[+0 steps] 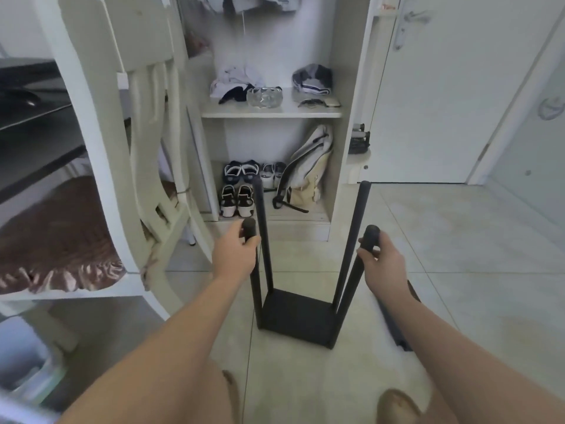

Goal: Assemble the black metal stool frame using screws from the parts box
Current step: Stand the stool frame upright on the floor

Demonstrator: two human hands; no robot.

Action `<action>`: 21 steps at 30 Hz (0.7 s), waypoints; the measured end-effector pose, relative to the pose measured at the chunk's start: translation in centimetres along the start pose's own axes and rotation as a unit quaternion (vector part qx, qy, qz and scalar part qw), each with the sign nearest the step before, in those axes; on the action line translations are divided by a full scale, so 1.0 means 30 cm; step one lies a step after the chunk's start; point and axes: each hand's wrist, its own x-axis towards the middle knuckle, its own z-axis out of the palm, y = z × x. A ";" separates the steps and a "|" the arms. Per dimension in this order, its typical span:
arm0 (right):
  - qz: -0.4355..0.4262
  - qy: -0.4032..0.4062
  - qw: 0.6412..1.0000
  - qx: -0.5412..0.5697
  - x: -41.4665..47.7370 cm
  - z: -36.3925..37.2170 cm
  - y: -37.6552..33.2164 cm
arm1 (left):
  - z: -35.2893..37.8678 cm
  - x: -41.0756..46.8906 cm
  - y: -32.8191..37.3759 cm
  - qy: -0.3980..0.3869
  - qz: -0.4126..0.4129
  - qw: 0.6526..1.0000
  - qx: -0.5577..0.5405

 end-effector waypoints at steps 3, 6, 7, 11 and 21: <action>-0.019 0.011 1.000 -0.002 0.058 0.032 0.033 | 0.046 0.023 -0.033 0.037 0.009 0.999 -0.004; -0.019 0.029 0.999 0.003 0.086 0.063 0.073 | 0.091 0.022 -0.091 0.066 0.026 0.997 -0.023; -0.010 0.023 1.000 0.008 0.087 0.080 0.106 | 0.118 0.025 -0.125 0.057 0.016 0.998 -0.027; 0.033 -0.029 0.998 -0.043 0.103 0.136 0.230 | 0.208 0.081 -0.218 -0.031 -0.045 0.998 0.012; 0.077 -0.097 0.984 -0.126 0.212 0.155 0.303 | 0.259 0.157 -0.261 -0.072 -0.095 0.990 0.077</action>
